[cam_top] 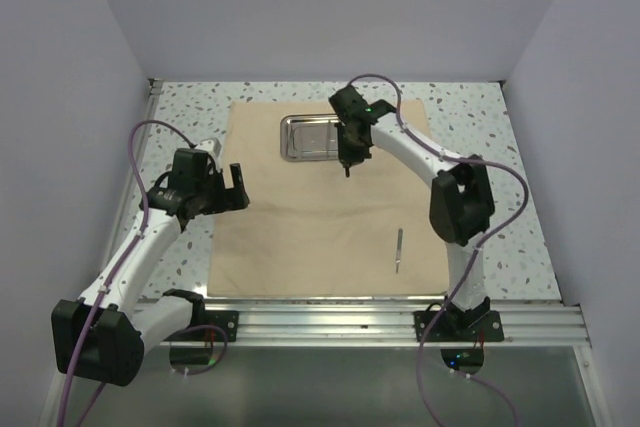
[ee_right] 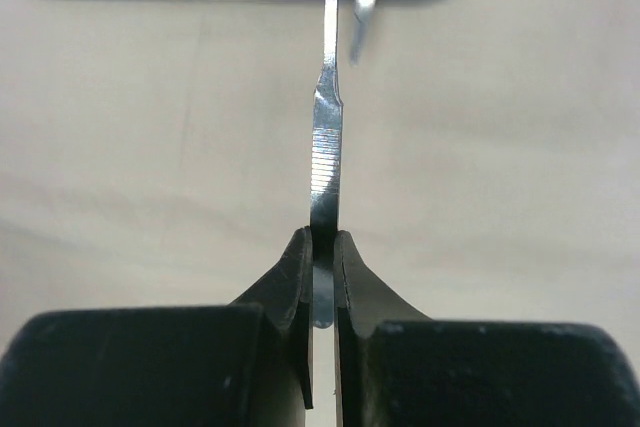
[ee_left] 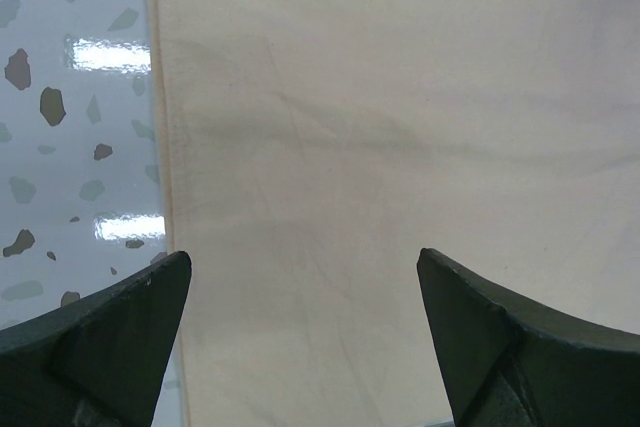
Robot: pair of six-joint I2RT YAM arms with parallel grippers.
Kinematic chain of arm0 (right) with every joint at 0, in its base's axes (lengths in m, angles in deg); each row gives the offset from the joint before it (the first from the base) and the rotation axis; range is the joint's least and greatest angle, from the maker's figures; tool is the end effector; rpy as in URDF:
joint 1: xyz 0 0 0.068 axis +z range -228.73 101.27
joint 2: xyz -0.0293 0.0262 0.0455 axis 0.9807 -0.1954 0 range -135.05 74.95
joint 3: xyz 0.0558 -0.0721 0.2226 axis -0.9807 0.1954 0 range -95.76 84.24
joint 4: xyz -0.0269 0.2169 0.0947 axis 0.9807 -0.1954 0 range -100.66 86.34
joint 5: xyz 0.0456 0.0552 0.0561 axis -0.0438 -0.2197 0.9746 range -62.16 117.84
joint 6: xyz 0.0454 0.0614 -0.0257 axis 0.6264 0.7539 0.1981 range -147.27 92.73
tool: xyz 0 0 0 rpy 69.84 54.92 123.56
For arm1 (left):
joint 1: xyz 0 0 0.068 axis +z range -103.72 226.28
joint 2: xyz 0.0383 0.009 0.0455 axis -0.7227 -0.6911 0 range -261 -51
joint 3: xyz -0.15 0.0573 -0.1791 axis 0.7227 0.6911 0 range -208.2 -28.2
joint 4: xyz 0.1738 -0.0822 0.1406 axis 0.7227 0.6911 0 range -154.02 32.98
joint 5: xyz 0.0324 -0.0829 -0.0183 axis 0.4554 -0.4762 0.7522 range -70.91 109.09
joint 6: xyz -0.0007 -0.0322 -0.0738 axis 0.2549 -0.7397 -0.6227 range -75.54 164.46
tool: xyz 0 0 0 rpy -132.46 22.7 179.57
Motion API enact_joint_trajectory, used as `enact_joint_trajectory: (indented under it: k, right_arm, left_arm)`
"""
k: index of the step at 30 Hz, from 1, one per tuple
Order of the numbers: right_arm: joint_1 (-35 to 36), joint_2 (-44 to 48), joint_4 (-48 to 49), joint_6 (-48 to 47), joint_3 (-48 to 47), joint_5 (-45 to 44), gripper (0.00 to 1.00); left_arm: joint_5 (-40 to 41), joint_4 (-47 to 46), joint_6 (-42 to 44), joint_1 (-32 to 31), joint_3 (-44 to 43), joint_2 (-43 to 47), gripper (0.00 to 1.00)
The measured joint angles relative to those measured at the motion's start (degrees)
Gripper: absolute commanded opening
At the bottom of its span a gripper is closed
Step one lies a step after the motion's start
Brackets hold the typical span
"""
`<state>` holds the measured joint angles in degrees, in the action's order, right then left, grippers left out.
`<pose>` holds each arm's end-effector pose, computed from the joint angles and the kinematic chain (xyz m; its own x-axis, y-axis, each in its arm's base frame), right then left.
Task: Open and lay out the surgical kit
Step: Place the medical item in the surgical kit, then pick up the medical item from the container.
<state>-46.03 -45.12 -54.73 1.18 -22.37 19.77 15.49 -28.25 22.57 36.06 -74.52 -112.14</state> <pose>0.3629 0.2212 0.1910 -0.8986 -0.0164 -0.4384 -0.0638 0.9936 0.0934 0.2234 -0.0447 0.2063 -0.7862 -0.2364 -0.5710 -0.0829 0.9559 -0.2817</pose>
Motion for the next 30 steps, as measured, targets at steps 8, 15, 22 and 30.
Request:
enact_joint_trajectory:
  k: [8, 15, 22, 30]
  right_arm:
    - [0.31, 27.32, 2.6, 2.27, 35.91, -0.22, 0.0]
    - [0.31, 33.81, 3.02, 6.27, 53.86, 0.39, 0.0]
    - [0.31, 33.14, 4.83, 8.15, 56.22, 2.01, 0.83]
    - [0.31, 33.09, -2.51, 6.1, 39.58, -0.61, 0.84]
  left_arm:
    - [0.66, -0.04, -0.02, 0.0, 0.17, 0.0, 1.0]
    - [0.72, -0.07, 0.0, 0.0, 0.2, -0.02, 1.0]
    - [0.94, -0.07, -0.02, -0.42, 0.2, -0.02, 1.0]
    - [1.42, -0.04, -0.04, -0.81, 0.2, -0.02, 1.0]
